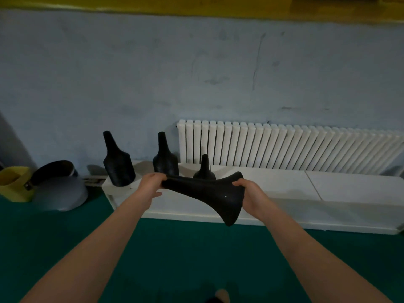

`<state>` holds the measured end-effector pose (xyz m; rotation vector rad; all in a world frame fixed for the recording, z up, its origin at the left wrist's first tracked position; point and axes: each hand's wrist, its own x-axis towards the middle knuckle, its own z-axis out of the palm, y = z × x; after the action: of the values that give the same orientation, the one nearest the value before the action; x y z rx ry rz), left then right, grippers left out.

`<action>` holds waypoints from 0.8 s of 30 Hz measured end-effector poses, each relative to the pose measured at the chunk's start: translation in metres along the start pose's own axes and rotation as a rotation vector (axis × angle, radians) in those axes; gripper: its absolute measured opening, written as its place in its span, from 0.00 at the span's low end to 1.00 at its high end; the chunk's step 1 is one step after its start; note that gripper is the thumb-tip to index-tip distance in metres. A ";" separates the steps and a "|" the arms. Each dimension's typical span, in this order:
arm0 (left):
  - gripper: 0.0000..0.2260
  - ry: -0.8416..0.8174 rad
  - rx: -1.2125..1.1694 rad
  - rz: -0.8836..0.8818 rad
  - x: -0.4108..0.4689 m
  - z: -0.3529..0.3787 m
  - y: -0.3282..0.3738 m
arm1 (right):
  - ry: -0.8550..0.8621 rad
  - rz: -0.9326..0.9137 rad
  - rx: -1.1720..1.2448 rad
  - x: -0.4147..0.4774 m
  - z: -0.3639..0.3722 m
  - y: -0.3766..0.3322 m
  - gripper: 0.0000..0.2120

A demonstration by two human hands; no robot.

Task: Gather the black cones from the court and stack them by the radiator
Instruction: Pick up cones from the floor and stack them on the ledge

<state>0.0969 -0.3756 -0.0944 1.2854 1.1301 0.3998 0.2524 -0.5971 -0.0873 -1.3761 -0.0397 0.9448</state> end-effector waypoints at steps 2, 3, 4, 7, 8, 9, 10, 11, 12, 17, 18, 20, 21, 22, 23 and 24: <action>0.14 -0.011 0.001 0.012 0.033 0.014 0.018 | -0.012 -0.012 -0.004 0.036 -0.003 -0.017 0.10; 0.13 -0.014 -0.003 0.022 0.055 0.024 0.030 | -0.019 -0.016 -0.011 0.060 -0.004 -0.030 0.11; 0.12 -0.017 -0.016 0.030 0.069 0.030 0.040 | -0.023 -0.019 -0.023 0.078 -0.006 -0.039 0.11; 0.06 -0.020 -0.014 0.047 0.116 0.056 0.068 | -0.030 -0.016 -0.073 0.137 -0.009 -0.071 0.12; 0.06 -0.012 -0.006 0.051 0.137 0.064 0.077 | -0.047 -0.009 -0.076 0.161 -0.010 -0.082 0.10; 0.06 -0.007 -0.004 0.053 0.150 0.070 0.083 | -0.064 -0.006 -0.075 0.176 -0.011 -0.090 0.09; 0.07 -0.006 -0.007 0.044 0.170 0.078 0.091 | -0.082 0.007 -0.079 0.199 -0.011 -0.100 0.09; 0.07 -0.005 -0.008 0.041 0.184 0.083 0.097 | -0.092 0.015 -0.068 0.215 -0.011 -0.106 0.09; 0.08 0.001 -0.004 0.028 0.199 0.089 0.102 | -0.093 0.035 -0.061 0.233 -0.010 -0.111 0.10; 0.08 0.035 0.012 0.008 0.271 0.113 0.130 | -0.063 0.131 -0.005 0.315 -0.004 -0.128 0.20; 0.08 0.035 0.027 -0.001 0.292 0.119 0.136 | -0.051 0.147 -0.025 0.336 -0.001 -0.132 0.20; 0.08 0.029 0.056 -0.004 0.324 0.126 0.149 | -0.025 0.159 -0.036 0.366 0.002 -0.136 0.20; 0.08 0.020 0.055 -0.012 0.348 0.132 0.156 | -0.018 0.170 -0.030 0.388 0.006 -0.139 0.20; 0.08 0.015 0.050 -0.020 0.365 0.135 0.162 | -0.009 0.188 -0.039 0.400 0.008 -0.142 0.19; 0.07 0.010 0.049 -0.036 0.388 0.139 0.168 | 0.001 0.206 -0.037 0.420 0.011 -0.144 0.18; 0.06 0.002 0.057 -0.052 0.405 0.142 0.172 | 0.010 0.228 -0.037 0.433 0.012 -0.146 0.19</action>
<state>0.4535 -0.0845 -0.1341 1.3028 1.1811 0.3319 0.6056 -0.3196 -0.1742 -1.4405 0.1101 1.1319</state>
